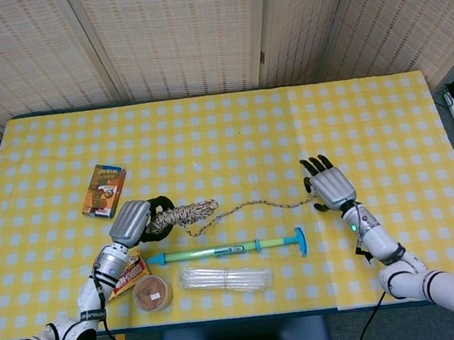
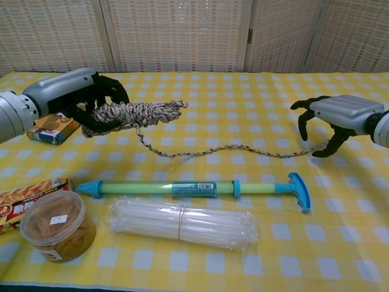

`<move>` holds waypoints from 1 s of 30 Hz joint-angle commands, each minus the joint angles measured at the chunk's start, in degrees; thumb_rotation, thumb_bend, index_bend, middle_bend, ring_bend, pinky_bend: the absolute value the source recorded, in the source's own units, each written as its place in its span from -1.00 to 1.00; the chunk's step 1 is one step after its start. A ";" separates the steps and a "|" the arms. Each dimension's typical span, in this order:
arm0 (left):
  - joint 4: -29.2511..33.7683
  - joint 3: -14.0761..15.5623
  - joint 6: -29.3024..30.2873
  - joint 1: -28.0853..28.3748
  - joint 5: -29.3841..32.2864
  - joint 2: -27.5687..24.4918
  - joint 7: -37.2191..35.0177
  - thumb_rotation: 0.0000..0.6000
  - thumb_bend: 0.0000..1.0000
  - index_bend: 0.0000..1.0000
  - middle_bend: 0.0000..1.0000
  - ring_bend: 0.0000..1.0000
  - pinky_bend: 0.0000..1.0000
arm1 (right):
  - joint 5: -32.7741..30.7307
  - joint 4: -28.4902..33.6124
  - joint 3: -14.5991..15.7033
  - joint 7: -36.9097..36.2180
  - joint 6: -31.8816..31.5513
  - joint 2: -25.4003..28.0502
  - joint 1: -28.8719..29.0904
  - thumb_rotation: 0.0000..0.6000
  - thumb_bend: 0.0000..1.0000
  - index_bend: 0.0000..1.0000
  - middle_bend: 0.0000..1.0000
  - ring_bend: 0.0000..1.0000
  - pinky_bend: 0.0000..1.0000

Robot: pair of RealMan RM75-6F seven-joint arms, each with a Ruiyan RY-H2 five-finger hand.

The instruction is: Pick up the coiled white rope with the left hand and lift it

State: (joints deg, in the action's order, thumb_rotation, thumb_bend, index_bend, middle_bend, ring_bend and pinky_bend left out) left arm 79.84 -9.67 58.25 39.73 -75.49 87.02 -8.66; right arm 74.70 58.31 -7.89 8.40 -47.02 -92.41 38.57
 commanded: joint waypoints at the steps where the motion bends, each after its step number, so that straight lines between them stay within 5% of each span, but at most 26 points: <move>1: -0.12 -0.02 -0.07 -0.07 0.10 0.07 -0.05 1.00 0.01 0.38 0.35 0.30 0.45 | -0.15 -1.09 0.14 -0.54 0.91 -0.67 0.57 1.00 -0.39 0.04 -0.84 -1.00 -1.00; 30: -1.64 -0.14 -0.64 -0.59 -0.01 0.84 -0.96 1.00 0.02 0.38 0.35 0.30 0.44 | -2.64 -4.23 0.74 -0.04 4.98 -2.30 2.12 1.00 -0.10 0.08 -0.80 -1.00 -1.00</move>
State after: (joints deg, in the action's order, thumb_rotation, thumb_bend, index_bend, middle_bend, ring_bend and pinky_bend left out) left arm 78.20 -9.81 57.61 39.15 -75.49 87.86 -9.62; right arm 72.05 54.07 -7.15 8.35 -42.05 -94.71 40.68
